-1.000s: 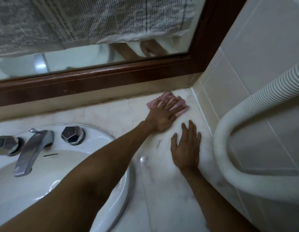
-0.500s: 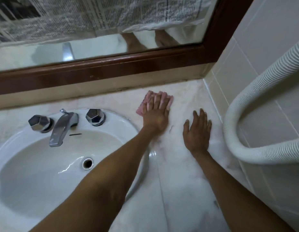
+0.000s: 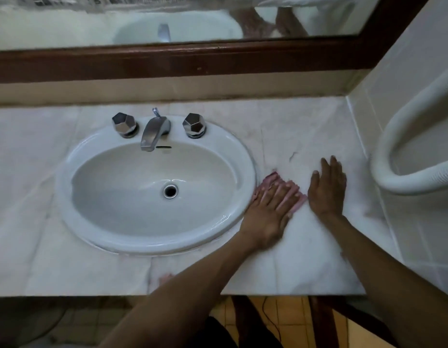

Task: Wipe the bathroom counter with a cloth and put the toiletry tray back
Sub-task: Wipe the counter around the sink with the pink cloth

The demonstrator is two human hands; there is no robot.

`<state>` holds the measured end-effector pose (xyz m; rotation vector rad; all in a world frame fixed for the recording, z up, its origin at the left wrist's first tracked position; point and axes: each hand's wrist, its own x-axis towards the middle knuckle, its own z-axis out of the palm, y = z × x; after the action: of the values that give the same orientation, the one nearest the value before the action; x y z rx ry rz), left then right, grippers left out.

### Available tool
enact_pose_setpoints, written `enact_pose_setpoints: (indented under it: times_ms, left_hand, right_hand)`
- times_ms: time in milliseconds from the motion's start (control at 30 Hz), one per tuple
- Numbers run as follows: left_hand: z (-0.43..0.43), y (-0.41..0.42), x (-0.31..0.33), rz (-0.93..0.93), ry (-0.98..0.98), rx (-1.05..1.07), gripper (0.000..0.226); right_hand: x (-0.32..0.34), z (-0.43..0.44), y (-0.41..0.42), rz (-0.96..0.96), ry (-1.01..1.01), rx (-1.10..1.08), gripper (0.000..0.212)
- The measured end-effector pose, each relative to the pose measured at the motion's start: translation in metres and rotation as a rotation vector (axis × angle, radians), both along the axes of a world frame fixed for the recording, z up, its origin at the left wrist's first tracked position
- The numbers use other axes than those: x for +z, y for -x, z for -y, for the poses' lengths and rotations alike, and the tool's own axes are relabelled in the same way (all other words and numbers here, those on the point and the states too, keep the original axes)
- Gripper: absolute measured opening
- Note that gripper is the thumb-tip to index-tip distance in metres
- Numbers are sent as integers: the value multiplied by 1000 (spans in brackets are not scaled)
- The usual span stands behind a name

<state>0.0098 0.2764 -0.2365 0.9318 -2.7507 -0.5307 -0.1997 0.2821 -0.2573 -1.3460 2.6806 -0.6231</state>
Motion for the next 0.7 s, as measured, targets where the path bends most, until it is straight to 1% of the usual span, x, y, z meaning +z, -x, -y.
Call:
enact_pose_setpoints:
  times_ms: [67, 200, 267, 400, 533, 600, 700]
  left_hand:
    - [-15, -23, 0, 19, 30, -29, 55]
    - [-42, -71, 1, 69, -25, -83, 55]
    - [-58, -100, -1, 99, -9, -84, 55]
    - [-82, -156, 6, 145, 28, -44, 55]
    - [-99, -198, 18, 192, -1, 7, 56]
    - [-106, -219, 21, 192, 0, 36, 55]
    - [-110, -252, 24, 186, -48, 86, 55]
  right_hand:
    - [1, -19, -13, 19, -11, 16, 51]
    - [6, -54, -39, 65, -30, 47, 52]
    - [9, -73, -54, 63, -55, 78, 50]
    - [17, -109, -89, 49, -96, 117, 52]
    - [30, -126, -127, 114, -215, 142, 55]
    - [41, -125, -147, 130, -247, 217, 54]
    - [59, -113, -175, 180, -185, 376, 53]
